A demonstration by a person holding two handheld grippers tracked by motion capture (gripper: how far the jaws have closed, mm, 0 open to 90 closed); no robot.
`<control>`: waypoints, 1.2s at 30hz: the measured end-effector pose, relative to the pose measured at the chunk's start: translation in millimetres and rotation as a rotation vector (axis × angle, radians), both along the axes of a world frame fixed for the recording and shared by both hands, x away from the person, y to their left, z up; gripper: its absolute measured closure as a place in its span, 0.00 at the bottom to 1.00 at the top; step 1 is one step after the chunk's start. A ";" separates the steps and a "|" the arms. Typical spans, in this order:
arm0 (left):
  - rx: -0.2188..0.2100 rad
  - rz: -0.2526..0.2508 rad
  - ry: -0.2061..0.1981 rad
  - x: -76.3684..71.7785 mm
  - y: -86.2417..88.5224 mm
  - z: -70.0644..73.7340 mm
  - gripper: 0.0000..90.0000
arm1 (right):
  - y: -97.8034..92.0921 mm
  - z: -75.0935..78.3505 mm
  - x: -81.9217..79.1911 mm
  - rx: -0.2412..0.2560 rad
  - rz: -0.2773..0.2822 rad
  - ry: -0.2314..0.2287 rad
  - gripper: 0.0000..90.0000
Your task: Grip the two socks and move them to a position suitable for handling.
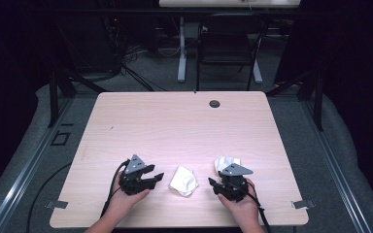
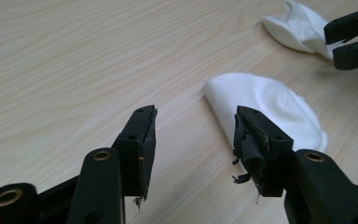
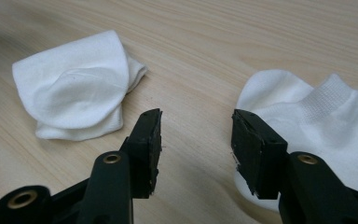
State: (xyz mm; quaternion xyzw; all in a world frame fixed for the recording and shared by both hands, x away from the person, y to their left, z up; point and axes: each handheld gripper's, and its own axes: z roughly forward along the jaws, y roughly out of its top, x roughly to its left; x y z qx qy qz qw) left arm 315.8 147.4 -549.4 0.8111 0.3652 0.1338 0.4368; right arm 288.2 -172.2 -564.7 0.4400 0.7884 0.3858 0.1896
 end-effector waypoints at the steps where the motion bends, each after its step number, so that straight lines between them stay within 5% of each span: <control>1: -0.004 -0.003 0.004 1.2 -3.9 0.7 0.56 | -0.3 -0.2 -0.5 -0.010 0.003 -0.007 0.58; 8: 0.013 -0.054 0.010 4.1 -40.7 -1.6 0.71 | -2.2 1.4 -2.7 -0.019 -0.003 -0.045 0.56; 12: 0.067 -0.075 0.016 6.8 -55.0 -9.1 0.79 | -4.9 4.1 -2.9 -0.027 -0.017 -0.065 0.56; 25: 0.145 -0.097 0.069 4.5 -53.7 -23.3 0.84 | -6.9 6.3 -1.8 0.024 -0.035 -0.054 0.63; 36: 0.148 -0.080 0.090 -8.3 -44.5 -25.4 0.84 | -14.6 7.2 -1.3 0.054 -0.062 -0.058 0.64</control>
